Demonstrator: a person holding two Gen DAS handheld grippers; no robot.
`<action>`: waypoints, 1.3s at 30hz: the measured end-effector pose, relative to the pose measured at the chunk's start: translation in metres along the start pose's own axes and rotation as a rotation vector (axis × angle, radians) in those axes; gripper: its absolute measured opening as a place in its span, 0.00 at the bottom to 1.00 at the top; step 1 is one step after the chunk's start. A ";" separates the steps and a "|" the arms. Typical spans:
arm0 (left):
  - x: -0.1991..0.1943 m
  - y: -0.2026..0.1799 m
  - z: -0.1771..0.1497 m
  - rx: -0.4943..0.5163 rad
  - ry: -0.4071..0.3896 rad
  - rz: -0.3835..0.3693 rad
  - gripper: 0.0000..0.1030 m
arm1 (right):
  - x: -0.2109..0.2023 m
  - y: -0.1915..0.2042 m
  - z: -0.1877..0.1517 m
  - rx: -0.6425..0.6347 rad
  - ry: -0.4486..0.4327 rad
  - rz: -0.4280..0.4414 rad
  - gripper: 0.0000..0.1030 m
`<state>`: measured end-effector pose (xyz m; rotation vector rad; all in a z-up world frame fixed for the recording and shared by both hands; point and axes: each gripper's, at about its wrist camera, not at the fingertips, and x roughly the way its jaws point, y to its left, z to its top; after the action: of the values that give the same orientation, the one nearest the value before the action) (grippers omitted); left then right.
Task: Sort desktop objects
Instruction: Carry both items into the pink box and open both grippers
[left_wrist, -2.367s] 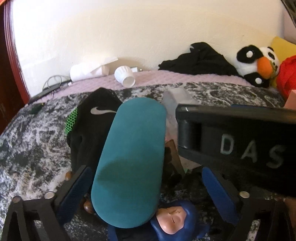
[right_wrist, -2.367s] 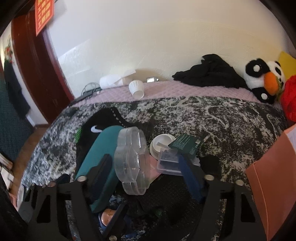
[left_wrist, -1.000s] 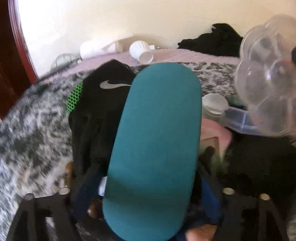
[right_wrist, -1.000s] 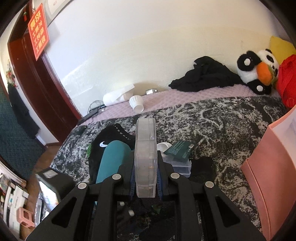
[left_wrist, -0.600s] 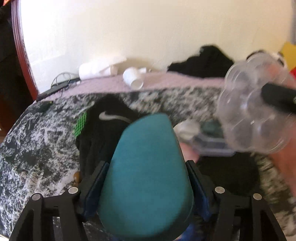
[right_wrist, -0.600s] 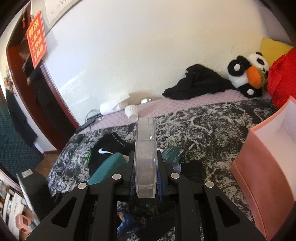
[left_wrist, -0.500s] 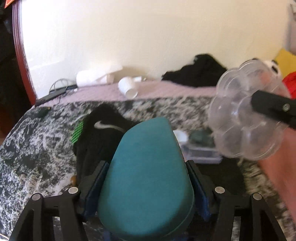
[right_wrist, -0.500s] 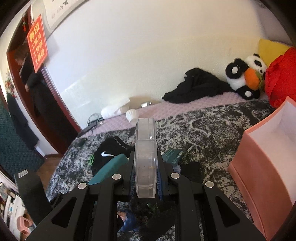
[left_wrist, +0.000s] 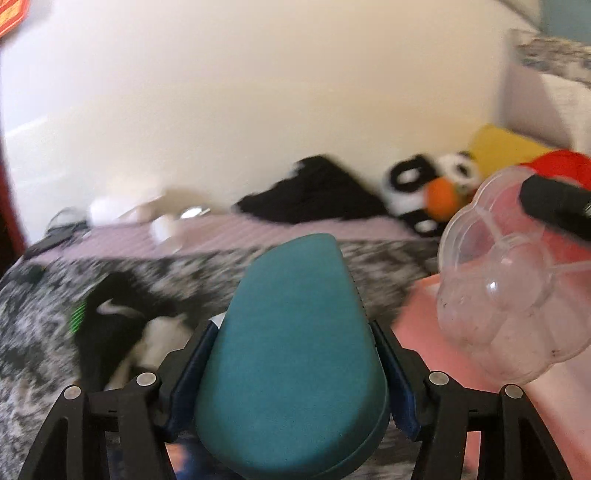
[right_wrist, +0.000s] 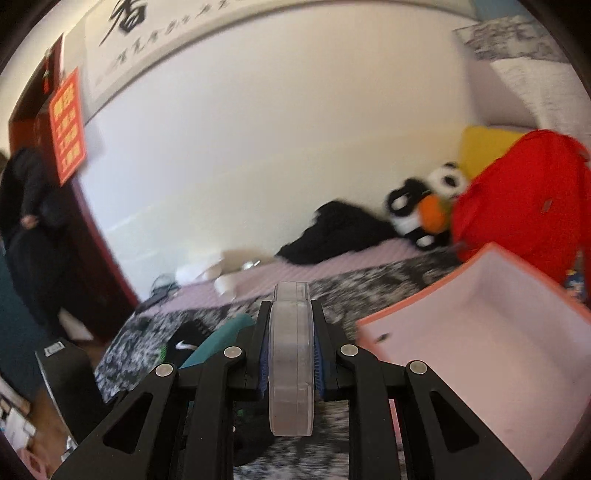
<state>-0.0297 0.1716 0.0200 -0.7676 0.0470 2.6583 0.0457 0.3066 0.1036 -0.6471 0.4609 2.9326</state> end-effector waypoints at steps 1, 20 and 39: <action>-0.003 -0.014 0.002 0.014 -0.008 -0.024 0.68 | -0.009 -0.012 0.003 0.009 -0.010 -0.019 0.19; 0.005 -0.196 -0.031 0.247 0.050 -0.250 0.68 | -0.074 -0.169 -0.007 0.140 0.017 -0.286 0.20; -0.016 -0.192 -0.028 0.227 0.013 -0.230 0.95 | -0.082 -0.182 -0.009 0.253 -0.018 -0.331 0.92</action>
<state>0.0663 0.3411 0.0179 -0.6723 0.2442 2.3800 0.1534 0.4738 0.0814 -0.5975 0.6408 2.5146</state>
